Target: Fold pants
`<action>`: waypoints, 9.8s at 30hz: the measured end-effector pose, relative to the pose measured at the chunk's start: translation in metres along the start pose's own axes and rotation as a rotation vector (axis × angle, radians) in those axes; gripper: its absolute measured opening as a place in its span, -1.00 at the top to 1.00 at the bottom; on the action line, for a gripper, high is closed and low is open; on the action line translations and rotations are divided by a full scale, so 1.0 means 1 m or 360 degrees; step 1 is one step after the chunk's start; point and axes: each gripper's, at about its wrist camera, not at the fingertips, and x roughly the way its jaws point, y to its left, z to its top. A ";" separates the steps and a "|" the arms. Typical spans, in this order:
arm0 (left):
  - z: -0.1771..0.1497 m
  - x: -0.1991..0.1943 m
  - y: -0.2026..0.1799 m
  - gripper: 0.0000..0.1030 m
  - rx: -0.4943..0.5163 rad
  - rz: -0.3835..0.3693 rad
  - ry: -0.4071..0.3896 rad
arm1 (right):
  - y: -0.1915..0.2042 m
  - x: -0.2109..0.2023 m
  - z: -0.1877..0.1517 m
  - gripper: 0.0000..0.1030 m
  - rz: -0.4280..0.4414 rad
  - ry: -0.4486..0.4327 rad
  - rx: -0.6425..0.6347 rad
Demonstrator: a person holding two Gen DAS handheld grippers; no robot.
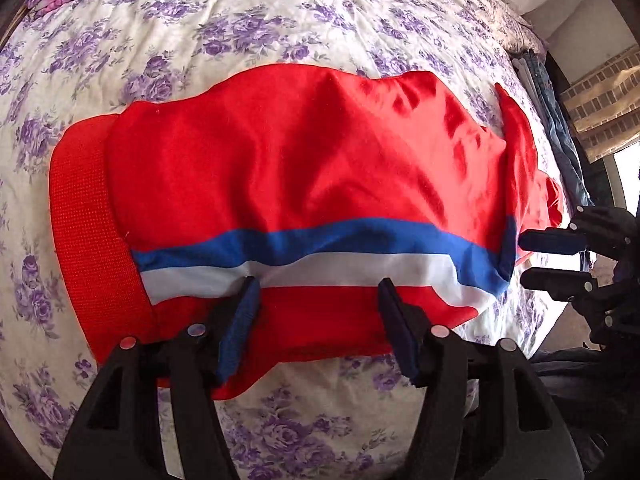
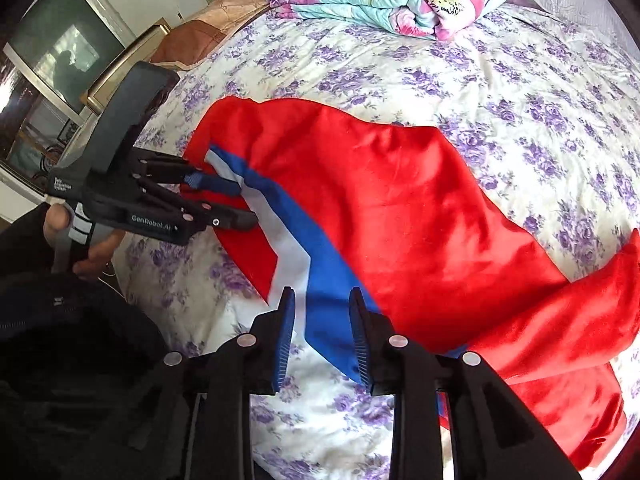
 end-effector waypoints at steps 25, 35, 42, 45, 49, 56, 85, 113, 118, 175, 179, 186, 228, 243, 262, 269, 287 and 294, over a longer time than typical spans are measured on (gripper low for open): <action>0.016 0.022 -0.069 -0.41 0.0195 -0.0011 0.0096 | -0.169 -0.028 0.047 -0.19 -0.0968 -0.0073 0.0962; 0.016 0.025 -0.075 -0.55 0.0224 -0.0003 0.0102 | -0.266 0.000 0.052 -0.17 -0.1301 0.0292 0.1088; 0.018 0.024 -0.071 -0.55 0.0179 -0.0050 0.0101 | -0.280 0.025 0.055 -0.25 -0.1316 0.0473 0.1007; 0.019 0.023 -0.069 -0.56 0.0170 -0.0065 0.0104 | -0.284 0.019 0.052 0.44 -0.1223 0.0421 0.1020; 0.019 0.023 -0.069 -0.56 0.0167 -0.0066 0.0105 | -0.279 -0.016 0.047 0.59 -0.1109 0.0252 0.1082; 0.018 0.021 -0.067 -0.56 0.0173 -0.0066 0.0101 | -0.274 -0.139 -0.032 0.62 -0.0662 -0.0325 0.1218; 0.016 0.070 -0.159 -0.50 0.0466 0.0103 0.0278 | -0.222 -0.110 -0.198 -0.12 -0.0927 0.0192 0.1251; 0.022 0.009 -0.060 1.00 -0.0219 0.0045 -0.0004 | -0.097 0.061 0.118 0.95 0.0022 0.0137 -0.0082; 0.022 0.028 -0.059 1.00 -0.0229 0.0090 0.0062 | -0.104 0.084 0.125 0.95 -0.0009 0.0216 -0.0048; 0.078 0.140 -0.307 0.81 0.0640 -0.0195 0.0502 | -0.310 -0.081 -0.288 0.53 0.0286 -0.0944 0.2066; 0.081 0.111 -0.312 0.81 0.0640 -0.0206 0.0352 | -0.296 -0.104 -0.278 0.56 0.0084 -0.0855 0.1940; 0.077 0.128 -0.344 0.81 0.0746 -0.0364 0.0375 | -0.292 -0.117 -0.270 0.55 0.0047 -0.0777 0.1849; 0.054 0.064 -0.070 1.00 -0.0249 -0.0211 0.0030 | -0.069 0.016 -0.049 -0.25 -0.0473 -0.0017 0.0262; 0.053 0.065 -0.063 0.99 -0.0266 -0.0257 0.0045 | -0.093 0.031 -0.036 0.36 0.0031 -0.0014 0.0509; -0.074 -0.076 0.079 -0.27 -0.1100 -0.0396 -0.0296 | -0.082 0.010 -0.027 0.35 -0.0031 0.0044 0.0592; -0.059 -0.034 0.082 -0.27 -0.1146 -0.0444 -0.0245 | -0.076 -0.020 -0.034 0.35 -0.0063 -0.0026 0.0592; 0.000 -0.074 -0.016 0.72 -0.0424 0.0084 -0.0534 | -0.028 0.016 -0.010 0.40 0.0131 -0.0030 0.0264; 0.011 -0.071 -0.030 0.72 -0.0349 0.0056 -0.0512 | -0.016 0.067 -0.006 0.64 0.0167 0.0240 0.0198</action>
